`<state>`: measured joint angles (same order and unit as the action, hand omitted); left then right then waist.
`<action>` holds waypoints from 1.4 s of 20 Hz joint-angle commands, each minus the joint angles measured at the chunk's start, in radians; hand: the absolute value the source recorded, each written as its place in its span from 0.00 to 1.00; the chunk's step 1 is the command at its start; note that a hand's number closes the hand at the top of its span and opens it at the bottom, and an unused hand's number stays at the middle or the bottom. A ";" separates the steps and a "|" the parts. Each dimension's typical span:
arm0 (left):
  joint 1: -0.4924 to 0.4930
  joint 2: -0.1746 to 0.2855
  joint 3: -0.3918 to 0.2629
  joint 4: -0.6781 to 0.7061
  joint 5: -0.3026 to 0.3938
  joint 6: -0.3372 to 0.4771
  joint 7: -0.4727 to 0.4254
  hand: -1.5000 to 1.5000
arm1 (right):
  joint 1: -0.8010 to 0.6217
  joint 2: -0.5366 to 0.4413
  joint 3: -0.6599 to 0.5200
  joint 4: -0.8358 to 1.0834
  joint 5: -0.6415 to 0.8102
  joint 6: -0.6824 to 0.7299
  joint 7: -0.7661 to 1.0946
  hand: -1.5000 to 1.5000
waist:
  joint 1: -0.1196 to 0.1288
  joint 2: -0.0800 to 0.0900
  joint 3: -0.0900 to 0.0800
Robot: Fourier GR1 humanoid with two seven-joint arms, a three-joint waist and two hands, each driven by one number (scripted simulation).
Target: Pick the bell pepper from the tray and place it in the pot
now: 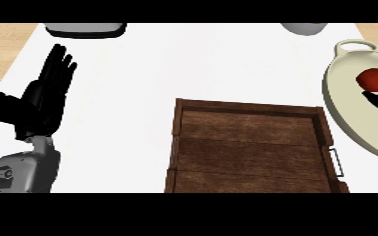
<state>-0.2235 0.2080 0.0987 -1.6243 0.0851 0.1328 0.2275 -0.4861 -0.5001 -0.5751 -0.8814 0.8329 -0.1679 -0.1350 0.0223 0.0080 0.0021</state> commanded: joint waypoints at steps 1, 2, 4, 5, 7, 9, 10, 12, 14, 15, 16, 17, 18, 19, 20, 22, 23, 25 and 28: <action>-0.002 0.014 0.009 -0.019 0.012 -0.016 0.019 0.50 | -0.098 -0.064 -0.035 0.194 -0.088 0.096 -0.092 0.00 | 0.005 0.000 0.000; 0.000 -0.018 -0.004 0.021 -0.004 0.003 -0.022 0.50 | -0.064 -0.029 -0.031 0.190 -0.114 0.118 -0.139 0.00 | -0.005 -0.001 0.000; -0.011 0.004 0.001 -0.034 0.012 -0.004 0.061 0.50 | -0.113 -0.006 -0.034 0.241 -0.136 0.122 -0.154 0.00 | 0.001 -0.002 0.000; 0.001 0.020 0.014 -0.059 0.007 -0.002 0.050 0.50 | -0.096 -0.048 -0.093 0.264 -0.201 0.157 -0.234 0.00 | 0.002 -0.002 0.001; -0.005 0.011 0.017 0.025 0.007 -0.014 0.010 0.50 | -0.118 -0.020 -0.148 0.247 -0.285 0.172 -0.285 0.00 | -0.014 -0.001 0.001; -0.041 0.001 0.008 0.015 -0.004 0.006 0.024 0.50 | -0.160 -0.027 -0.187 0.293 -0.335 0.189 -0.312 0.00 | -0.009 0.001 0.001; 0.003 0.005 0.000 -0.024 -0.001 -0.010 0.020 0.50 | -0.160 -0.030 -0.208 0.292 -0.367 0.212 -0.303 0.00 | -0.008 -0.004 0.000; -0.045 -0.009 -0.004 -0.012 -0.018 0.026 0.050 0.50 | -0.160 -0.066 -0.255 0.338 -0.414 0.216 -0.350 0.00 | -0.010 -0.001 0.001; 0.011 -0.043 -0.033 -0.007 -0.054 0.044 -0.001 0.50 | -0.133 -0.130 -0.294 0.352 -0.467 0.299 -0.355 0.00 | -0.017 -0.004 0.000; 0.030 -0.002 0.008 -0.015 -0.007 -0.005 0.003 0.50 | -0.147 -0.154 -0.310 0.401 -0.481 0.300 -0.359 0.00 | -0.006 -0.002 0.000; 0.016 -0.002 0.010 -0.046 -0.001 0.004 0.035 0.50 | -0.120 -0.211 -0.323 0.415 -0.500 0.373 -0.355 0.00 | -0.011 -0.004 0.000; 0.008 0.014 0.036 0.016 0.009 -0.022 -0.013 0.50 | -0.129 -0.198 -0.319 0.410 -0.512 0.348 -0.366 0.00 | -0.014 -0.004 -0.001; -0.012 0.019 0.037 -0.001 0.005 -0.014 0.010 0.50 | -0.072 -0.232 -0.322 0.433 -0.513 0.378 -0.401 0.00 | -0.016 -0.004 0.000; 0.024 0.029 0.051 0.012 0.025 -0.049 -0.029 0.50 | -0.079 -0.237 -0.321 0.444 -0.530 0.389 -0.388 0.00 | -0.014 -0.004 -0.001; 0.049 0.003 0.010 -0.038 -0.003 -0.023 0.009 0.50 | -0.082 -0.311 -0.339 0.474 -0.535 0.420 -0.379 0.00 | -0.009 -0.003 0.000; 0.030 0.038 0.058 -0.016 0.037 -0.057 -0.010 0.50 | -0.037 -0.354 -0.360 0.524 -0.561 0.490 -0.431 0.00 | -0.008 -0.002 0.001; -0.041 0.004 0.026 0.028 -0.011 -0.003 0.013 0.50 | -0.054 -0.346 -0.334 0.542 -0.555 0.467 -0.432 0.00 | -0.012 -0.002 0.000; 0.016 -0.015 0.021 0.057 -0.013 -0.024 -0.074 0.50 | -0.046 -0.403 -0.339 0.561 -0.566 0.510 -0.438 0.00 | -0.011 -0.001 0.000; 0.006 0.003 0.028 -0.014 0.015 -0.031 0.021 0.50 | 0.011 -0.450 -0.345 0.611 -0.580 0.577 -0.481 0.00 | -0.008 -0.001 0.001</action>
<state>-0.2053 0.2130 0.1278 -1.6283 0.0918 0.1057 0.2221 -0.5045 -0.8878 -0.9201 -0.3260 0.2710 0.3483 -0.5900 0.0130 0.0064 0.0029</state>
